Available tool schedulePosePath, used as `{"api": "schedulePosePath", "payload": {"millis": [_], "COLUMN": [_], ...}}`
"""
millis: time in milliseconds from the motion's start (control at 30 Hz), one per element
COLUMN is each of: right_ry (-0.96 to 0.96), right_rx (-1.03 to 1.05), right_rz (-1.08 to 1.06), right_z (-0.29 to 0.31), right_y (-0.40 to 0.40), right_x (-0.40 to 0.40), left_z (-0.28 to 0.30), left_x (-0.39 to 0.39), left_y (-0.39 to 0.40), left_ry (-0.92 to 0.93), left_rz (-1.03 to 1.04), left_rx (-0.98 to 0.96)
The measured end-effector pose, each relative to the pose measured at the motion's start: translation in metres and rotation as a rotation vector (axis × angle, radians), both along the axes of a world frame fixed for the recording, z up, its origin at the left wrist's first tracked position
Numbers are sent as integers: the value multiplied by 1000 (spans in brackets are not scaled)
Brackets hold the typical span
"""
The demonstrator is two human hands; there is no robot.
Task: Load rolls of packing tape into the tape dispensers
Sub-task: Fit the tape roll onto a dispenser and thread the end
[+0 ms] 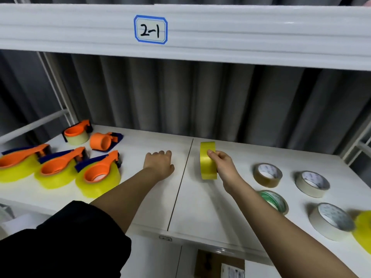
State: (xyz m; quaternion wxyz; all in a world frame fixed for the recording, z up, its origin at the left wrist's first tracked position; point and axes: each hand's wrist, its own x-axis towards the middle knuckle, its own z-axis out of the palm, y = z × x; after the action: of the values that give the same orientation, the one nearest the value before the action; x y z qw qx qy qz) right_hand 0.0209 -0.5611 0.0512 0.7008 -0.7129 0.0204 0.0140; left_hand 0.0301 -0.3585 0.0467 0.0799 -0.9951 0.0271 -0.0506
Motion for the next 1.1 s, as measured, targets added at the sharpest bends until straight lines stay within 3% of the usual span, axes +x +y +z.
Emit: {"api": "schedulePosePath", "payload": {"millis": [200,433,867,1100], "right_ry": [7,-6,-17,-23], "right_rx": [-8,-8,88,70], "right_rz": [27,56,-135,-199], "right_z": [-5,4,10,22], "right_y": [17,72,259,314], "right_x": [12,22,38,41], "left_z": [0,13,19,22], "left_x": [3,14,53,76], "left_y": [22,72,262,308], "left_ry": [13,-7,-62,-38], "left_rz": [37,79,-70,-117], "left_rx": [14,-185,-167,-149]}}
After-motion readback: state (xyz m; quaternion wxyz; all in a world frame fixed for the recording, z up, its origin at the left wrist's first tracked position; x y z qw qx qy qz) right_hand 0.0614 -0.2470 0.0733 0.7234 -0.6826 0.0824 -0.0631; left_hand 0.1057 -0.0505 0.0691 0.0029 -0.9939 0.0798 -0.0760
